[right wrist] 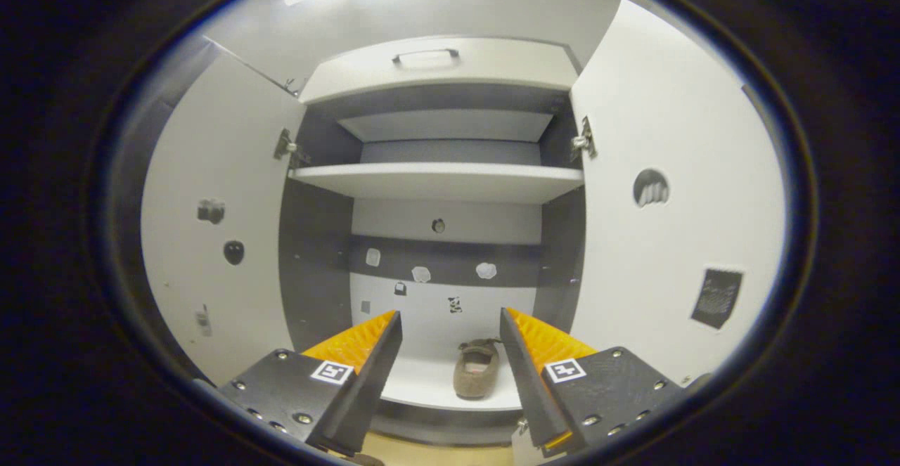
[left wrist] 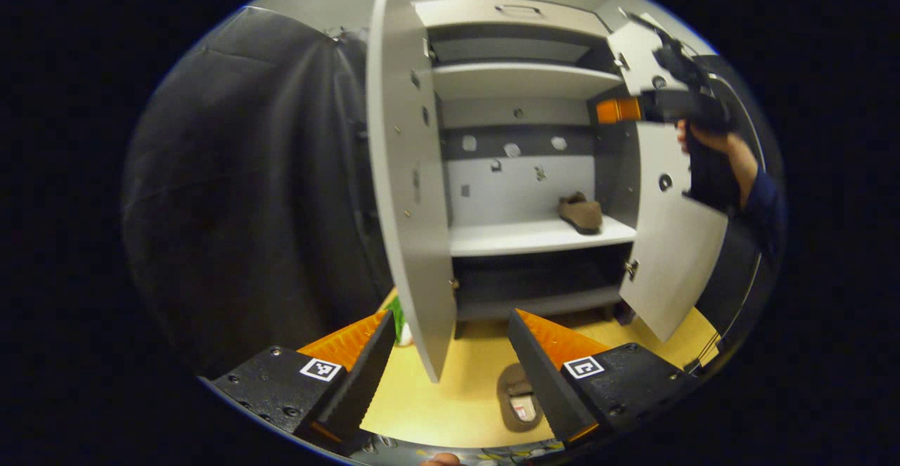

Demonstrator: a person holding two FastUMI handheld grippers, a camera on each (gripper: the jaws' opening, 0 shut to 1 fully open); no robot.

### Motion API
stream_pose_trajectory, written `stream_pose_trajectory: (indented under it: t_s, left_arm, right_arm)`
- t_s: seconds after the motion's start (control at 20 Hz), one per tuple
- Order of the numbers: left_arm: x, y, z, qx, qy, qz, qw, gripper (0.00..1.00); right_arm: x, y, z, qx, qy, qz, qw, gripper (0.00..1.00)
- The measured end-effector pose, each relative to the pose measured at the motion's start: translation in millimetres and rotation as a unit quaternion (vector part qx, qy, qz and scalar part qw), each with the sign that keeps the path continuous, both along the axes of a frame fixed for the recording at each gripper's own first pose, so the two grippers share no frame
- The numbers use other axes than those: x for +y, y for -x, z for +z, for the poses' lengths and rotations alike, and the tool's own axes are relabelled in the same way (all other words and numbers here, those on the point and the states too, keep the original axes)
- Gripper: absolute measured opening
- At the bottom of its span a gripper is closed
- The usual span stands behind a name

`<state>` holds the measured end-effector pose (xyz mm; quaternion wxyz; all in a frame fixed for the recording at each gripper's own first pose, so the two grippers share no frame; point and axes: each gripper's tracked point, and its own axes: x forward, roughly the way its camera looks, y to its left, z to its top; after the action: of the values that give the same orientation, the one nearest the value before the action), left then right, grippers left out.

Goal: Grab one shoe with the right hand and put it into the shoe cabinet, grab the other shoe with the left hand and put it into the shoe cabinet; then close the right door with the right hand and the left door with the left hand.

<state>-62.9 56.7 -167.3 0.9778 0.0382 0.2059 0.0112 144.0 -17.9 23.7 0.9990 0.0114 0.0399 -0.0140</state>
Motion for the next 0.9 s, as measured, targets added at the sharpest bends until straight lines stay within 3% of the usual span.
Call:
stream_pose_trajectory:
  t_s: [0.2, 0.4, 0.55, 0.9]
  left_arm:
    - [-31.0, -8.8, -80.5, 0.077, 0.029, -0.055, 0.995, 0.99]
    - [-45.1, -7.2, -167.6, 0.164, 0.036, -0.086, 0.982, 1.0]
    - [-51.5, -3.7, -223.9, 0.225, 0.052, -0.086, 0.969, 1.0]
    - [-44.9, -9.5, -289.7, 0.287, 0.082, -0.064, 0.952, 0.93]
  right_arm:
    - [-4.7, 54.1, 42.0, -0.015, -0.004, 0.009, 1.0, 0.84]
    - [-20.3, 86.5, 50.2, -0.005, -0.009, -0.003, 1.0, 0.84]
    - [-37.2, 102.7, 52.7, -0.009, 0.012, -0.019, 1.0, 0.84]
    - [-67.3, 124.5, 56.2, -0.01, 0.037, -0.053, 0.998, 0.84]
